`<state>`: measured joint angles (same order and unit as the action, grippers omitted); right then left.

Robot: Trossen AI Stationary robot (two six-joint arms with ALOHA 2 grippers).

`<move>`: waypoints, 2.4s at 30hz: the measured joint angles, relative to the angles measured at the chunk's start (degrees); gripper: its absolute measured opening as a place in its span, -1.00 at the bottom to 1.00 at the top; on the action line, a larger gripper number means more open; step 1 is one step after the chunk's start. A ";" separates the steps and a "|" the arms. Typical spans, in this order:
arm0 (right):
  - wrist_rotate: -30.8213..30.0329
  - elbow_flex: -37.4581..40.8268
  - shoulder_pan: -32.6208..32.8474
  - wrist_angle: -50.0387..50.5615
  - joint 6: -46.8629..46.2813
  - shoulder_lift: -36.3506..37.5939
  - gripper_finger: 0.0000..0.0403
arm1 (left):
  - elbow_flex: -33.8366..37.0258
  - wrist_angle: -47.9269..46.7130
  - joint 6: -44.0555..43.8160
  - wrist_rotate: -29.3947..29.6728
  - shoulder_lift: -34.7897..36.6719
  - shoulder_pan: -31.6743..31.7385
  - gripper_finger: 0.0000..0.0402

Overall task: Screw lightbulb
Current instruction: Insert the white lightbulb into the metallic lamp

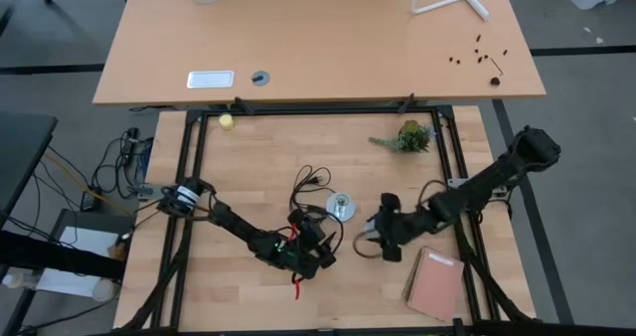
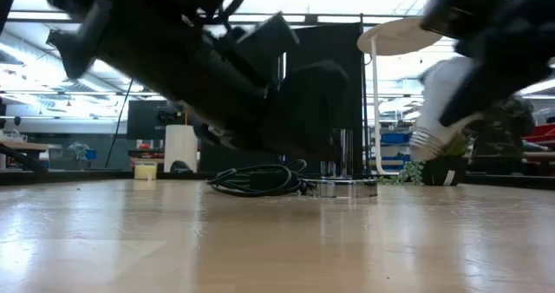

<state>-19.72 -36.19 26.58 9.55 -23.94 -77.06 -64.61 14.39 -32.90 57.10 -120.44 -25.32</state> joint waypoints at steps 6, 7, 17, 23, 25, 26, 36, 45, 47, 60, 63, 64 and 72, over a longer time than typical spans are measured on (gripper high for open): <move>5.51 -11.73 -8.14 10.91 12.30 -1.59 0.32 | 6.50 15.37 6.89 -2.86 0.00 1.76 0.28; 6.80 -13.46 -9.58 12.86 13.78 -1.59 0.33 | 7.70 18.25 7.65 -4.62 0.00 2.17 0.28; 17.12 -26.92 -20.83 24.43 25.88 -6.71 0.29 | 12.88 31.21 17.27 -8.27 0.02 4.98 0.28; 23.76 -33.33 -24.30 28.50 30.36 -13.54 0.33 | 11.86 31.26 17.39 -7.93 0.02 6.90 0.32; 23.95 -34.86 -25.06 30.09 32.20 -15.02 0.33 | 11.71 31.59 17.66 -8.28 0.02 7.46 0.38; 24.11 -35.32 -25.47 30.18 33.18 -15.71 0.32 | 11.71 31.94 17.92 -8.21 0.02 7.80 0.42; 31.12 -36.69 -30.57 31.64 39.06 -17.57 0.33 | 11.79 32.24 20.97 -14.09 0.02 11.72 0.70; 33.35 -36.69 -32.45 32.51 40.63 -17.55 0.33 | 12.67 44.00 26.81 -18.09 -4.23 13.42 0.59; 33.37 -36.69 -32.32 32.80 40.63 -17.55 0.33 | 12.67 47.31 28.28 -18.01 -5.49 13.40 0.55; 33.37 -36.69 -32.29 33.47 40.65 -17.55 0.33 | 12.67 48.97 29.22 -19.78 -5.70 15.76 0.30; 33.20 -36.69 -32.29 33.05 40.65 -17.55 0.33 | 12.67 49.05 29.04 -19.93 -5.70 15.89 0.20; 33.15 -36.69 -32.29 32.99 40.67 -17.55 0.33 | 12.67 49.00 29.07 -19.96 -5.70 15.89 0.16; 33.04 -36.69 -32.34 32.54 41.49 -17.55 0.33 | 12.67 49.05 29.57 -21.28 -5.70 15.93 -0.07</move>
<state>13.32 -72.88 -5.76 42.09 17.55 -94.61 -51.94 63.44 -3.33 35.82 -126.15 -9.39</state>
